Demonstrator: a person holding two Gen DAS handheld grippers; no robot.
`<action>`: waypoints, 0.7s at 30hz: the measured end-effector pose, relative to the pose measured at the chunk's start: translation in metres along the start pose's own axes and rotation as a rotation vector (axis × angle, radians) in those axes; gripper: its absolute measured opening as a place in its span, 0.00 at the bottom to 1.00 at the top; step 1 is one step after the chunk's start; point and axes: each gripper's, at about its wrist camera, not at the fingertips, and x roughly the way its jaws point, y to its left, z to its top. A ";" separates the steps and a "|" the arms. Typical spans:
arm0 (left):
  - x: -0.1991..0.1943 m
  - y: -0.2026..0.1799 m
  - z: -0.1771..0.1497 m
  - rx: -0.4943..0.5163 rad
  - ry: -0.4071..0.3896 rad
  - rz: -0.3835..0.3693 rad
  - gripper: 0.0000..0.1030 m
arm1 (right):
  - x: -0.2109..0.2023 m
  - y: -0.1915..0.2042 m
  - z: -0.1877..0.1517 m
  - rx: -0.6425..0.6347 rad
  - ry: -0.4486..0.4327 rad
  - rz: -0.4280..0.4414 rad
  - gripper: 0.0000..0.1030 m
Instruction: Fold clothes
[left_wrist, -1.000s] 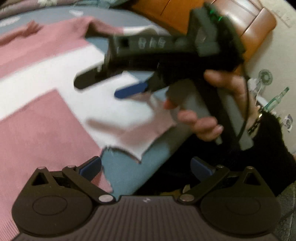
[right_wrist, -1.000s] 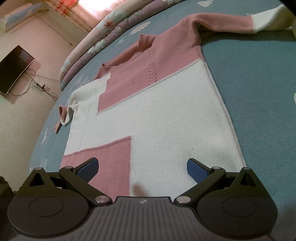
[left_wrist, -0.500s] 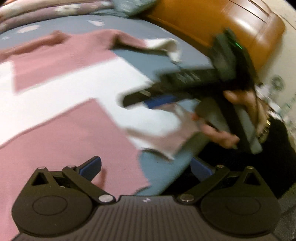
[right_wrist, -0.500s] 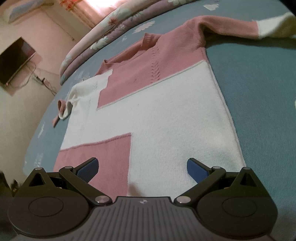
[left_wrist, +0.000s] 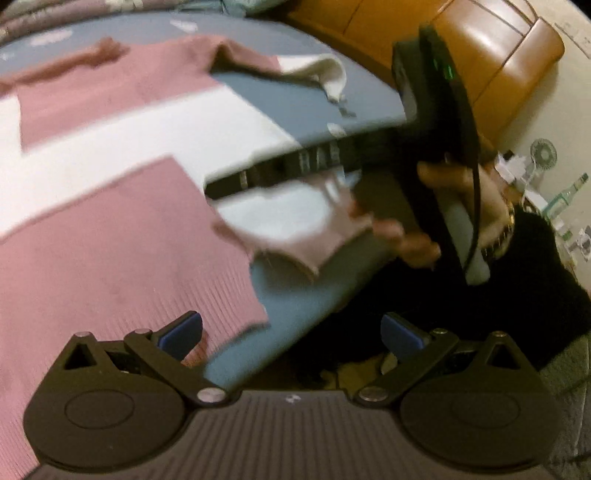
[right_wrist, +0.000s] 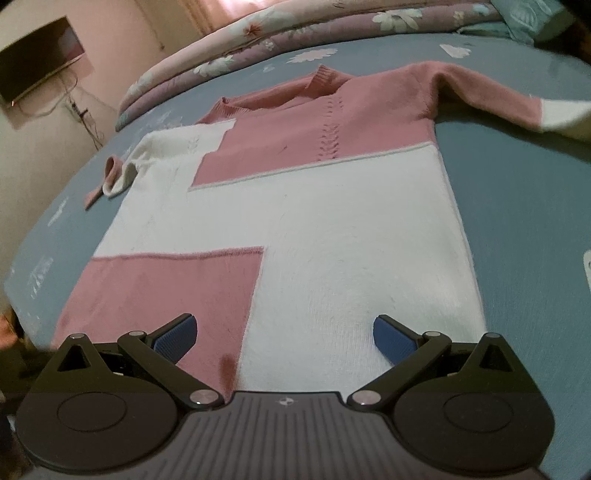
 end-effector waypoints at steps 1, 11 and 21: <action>0.003 0.003 0.003 -0.020 -0.006 -0.012 0.99 | 0.000 0.002 -0.001 -0.013 -0.002 -0.010 1.00; 0.033 -0.028 0.008 0.075 0.040 -0.062 0.99 | -0.001 0.007 -0.005 -0.056 -0.016 -0.032 1.00; 0.010 0.012 0.006 -0.092 -0.001 0.058 0.99 | -0.016 -0.027 0.003 0.184 0.053 0.210 1.00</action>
